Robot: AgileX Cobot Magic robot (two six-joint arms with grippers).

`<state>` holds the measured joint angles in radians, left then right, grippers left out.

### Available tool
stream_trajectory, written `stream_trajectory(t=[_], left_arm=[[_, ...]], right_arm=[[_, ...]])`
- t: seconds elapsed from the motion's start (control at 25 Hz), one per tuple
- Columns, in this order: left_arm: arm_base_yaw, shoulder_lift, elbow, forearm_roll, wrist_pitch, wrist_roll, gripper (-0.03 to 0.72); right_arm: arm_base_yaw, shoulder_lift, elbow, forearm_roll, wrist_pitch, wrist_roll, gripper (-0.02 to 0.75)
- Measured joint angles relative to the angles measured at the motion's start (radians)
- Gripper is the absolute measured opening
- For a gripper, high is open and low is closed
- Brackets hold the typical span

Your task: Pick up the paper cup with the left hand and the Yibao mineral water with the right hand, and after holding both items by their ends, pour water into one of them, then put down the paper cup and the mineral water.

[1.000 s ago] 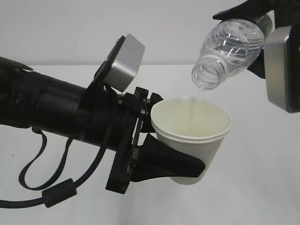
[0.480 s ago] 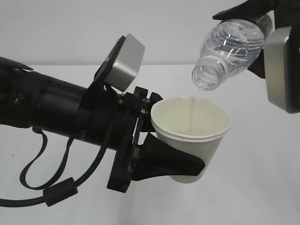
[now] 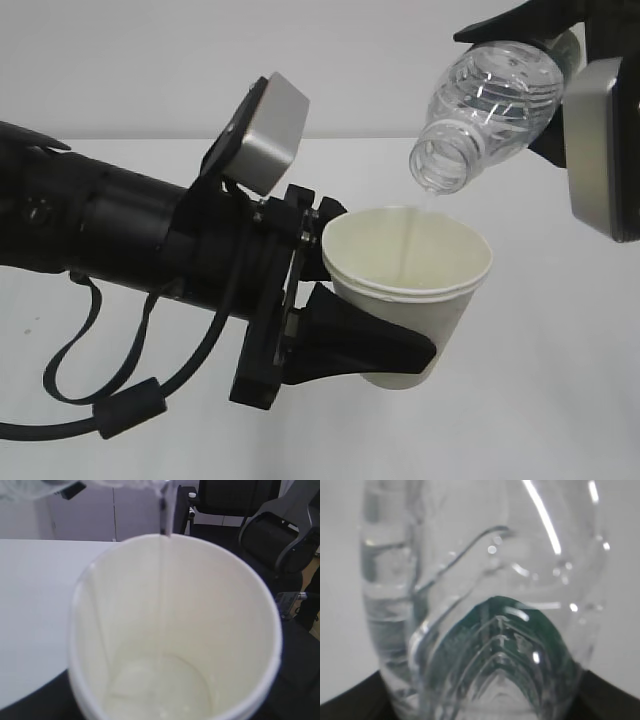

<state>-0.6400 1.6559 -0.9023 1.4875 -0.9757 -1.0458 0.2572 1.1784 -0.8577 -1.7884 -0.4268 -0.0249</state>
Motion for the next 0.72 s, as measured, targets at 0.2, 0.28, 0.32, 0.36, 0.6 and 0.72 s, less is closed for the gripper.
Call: stream_trajectory(t=[0.2, 0.28, 0.32, 0.36, 0.6, 0.72], left_arm=[[0.000, 0.000, 0.000, 0.000, 0.000, 0.000, 0.452], [0.000, 0.000, 0.000, 0.000, 0.000, 0.000, 0.452], [0.000, 0.000, 0.000, 0.000, 0.000, 0.000, 0.452], [0.000, 0.000, 0.000, 0.000, 0.000, 0.000, 0.452], [0.000, 0.000, 0.000, 0.000, 0.000, 0.000, 0.452], [0.000, 0.000, 0.000, 0.000, 0.000, 0.000, 0.452]], right_arm=[[0.000, 0.000, 0.000, 0.000, 0.000, -0.002, 0.473], [0.000, 0.000, 0.000, 0.000, 0.000, -0.002, 0.473], [0.000, 0.000, 0.000, 0.000, 0.000, -0.002, 0.473], [0.000, 0.000, 0.000, 0.000, 0.000, -0.002, 0.473], [0.000, 0.000, 0.000, 0.000, 0.002, -0.002, 0.474], [0.000, 0.000, 0.000, 0.000, 0.002, -0.002, 0.474]])
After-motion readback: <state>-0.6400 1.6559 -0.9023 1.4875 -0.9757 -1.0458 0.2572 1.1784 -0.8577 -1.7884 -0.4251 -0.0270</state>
